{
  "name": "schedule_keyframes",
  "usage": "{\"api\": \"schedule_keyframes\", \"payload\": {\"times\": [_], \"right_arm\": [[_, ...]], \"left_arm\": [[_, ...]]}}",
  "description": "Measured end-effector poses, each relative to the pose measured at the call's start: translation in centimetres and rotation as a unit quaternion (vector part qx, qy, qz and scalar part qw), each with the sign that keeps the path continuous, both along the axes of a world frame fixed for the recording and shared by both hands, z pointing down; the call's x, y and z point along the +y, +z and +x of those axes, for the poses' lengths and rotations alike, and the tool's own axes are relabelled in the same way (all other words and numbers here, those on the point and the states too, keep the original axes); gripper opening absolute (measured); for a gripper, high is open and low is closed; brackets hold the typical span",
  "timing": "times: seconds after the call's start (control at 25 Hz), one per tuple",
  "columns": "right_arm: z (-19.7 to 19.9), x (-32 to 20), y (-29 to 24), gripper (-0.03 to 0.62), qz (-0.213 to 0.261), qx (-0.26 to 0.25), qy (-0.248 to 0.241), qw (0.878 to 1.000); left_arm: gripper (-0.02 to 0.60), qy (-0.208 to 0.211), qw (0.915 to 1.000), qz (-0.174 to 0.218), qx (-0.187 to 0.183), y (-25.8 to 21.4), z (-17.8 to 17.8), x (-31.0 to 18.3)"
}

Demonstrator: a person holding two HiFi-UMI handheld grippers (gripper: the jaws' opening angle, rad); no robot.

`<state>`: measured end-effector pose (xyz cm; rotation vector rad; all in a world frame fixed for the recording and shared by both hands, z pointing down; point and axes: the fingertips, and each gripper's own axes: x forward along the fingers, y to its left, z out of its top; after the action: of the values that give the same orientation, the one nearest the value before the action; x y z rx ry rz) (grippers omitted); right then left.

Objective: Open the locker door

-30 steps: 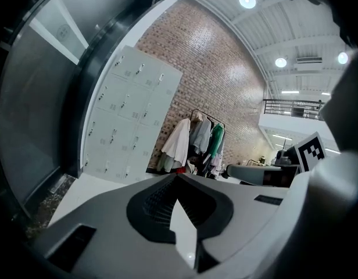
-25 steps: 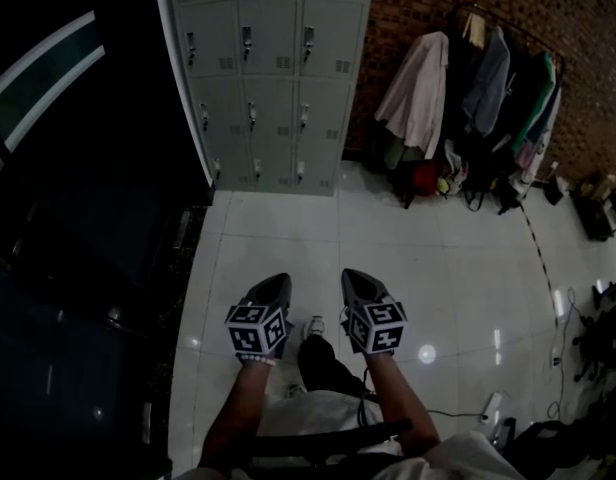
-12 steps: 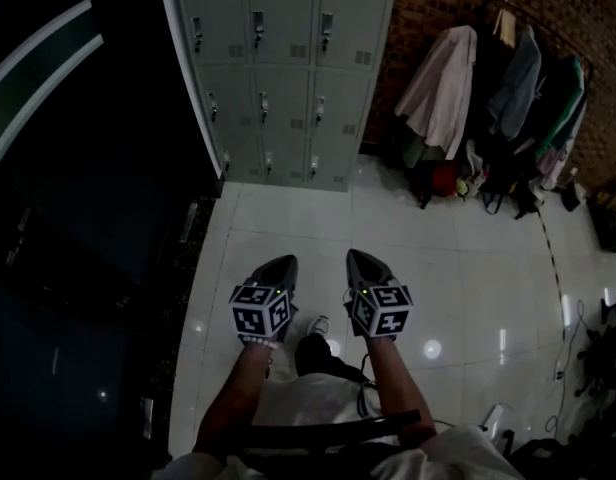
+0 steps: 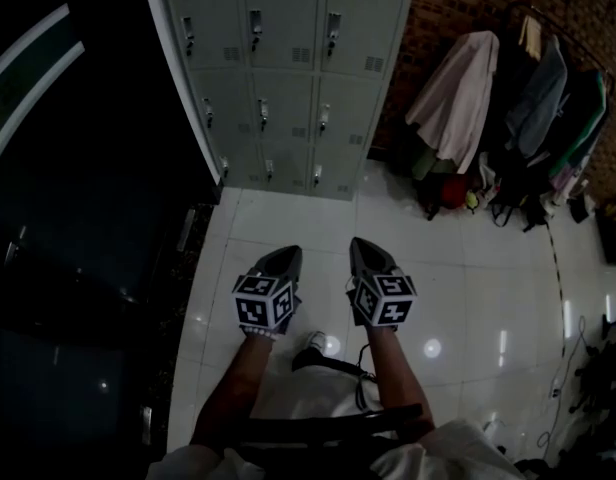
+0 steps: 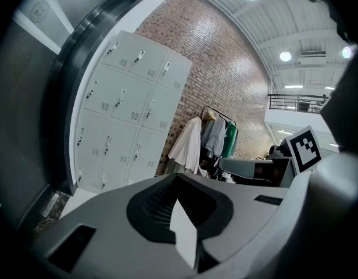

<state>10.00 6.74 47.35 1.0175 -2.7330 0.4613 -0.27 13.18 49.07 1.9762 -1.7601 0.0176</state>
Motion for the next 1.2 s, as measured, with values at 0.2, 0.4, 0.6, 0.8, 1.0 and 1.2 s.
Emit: {"api": "schedule_keyframes", "payload": {"times": [0.2, 0.4, 0.6, 0.8, 1.0, 1.2], "right_arm": [[-1.1, -5.4, 0.6, 0.011, -0.008, -0.001, 0.002, 1.000], [-2.0, -9.2, 1.2, 0.011, -0.015, -0.003, -0.005, 1.000], [-3.5, -11.5, 1.7, 0.011, -0.024, -0.007, -0.013, 1.000], [-4.3, -12.9, 3.3, 0.011, -0.035, 0.001, -0.015, 0.999], [-4.8, -15.9, 3.7, 0.011, -0.031, 0.010, -0.009, 0.999], [-6.9, -20.4, 3.5, 0.011, -0.025, 0.019, -0.008, 0.999]], "left_arm": [[-0.002, 0.005, 1.0000, -0.005, -0.001, 0.3, -0.8, -5.5], [-0.002, -0.002, 0.9999, -0.012, -0.004, 0.8, -1.5, -9.4], [-0.002, -0.005, 0.9998, -0.015, -0.009, 0.8, -2.5, -11.9], [-0.002, -0.001, 0.9998, -0.020, -0.008, 1.6, -3.2, -13.8], [-0.002, 0.002, 0.9998, -0.018, 0.002, 2.3, -4.2, -16.9], [-0.003, 0.006, 0.9999, -0.013, 0.004, 2.3, -6.5, -21.6]]}}
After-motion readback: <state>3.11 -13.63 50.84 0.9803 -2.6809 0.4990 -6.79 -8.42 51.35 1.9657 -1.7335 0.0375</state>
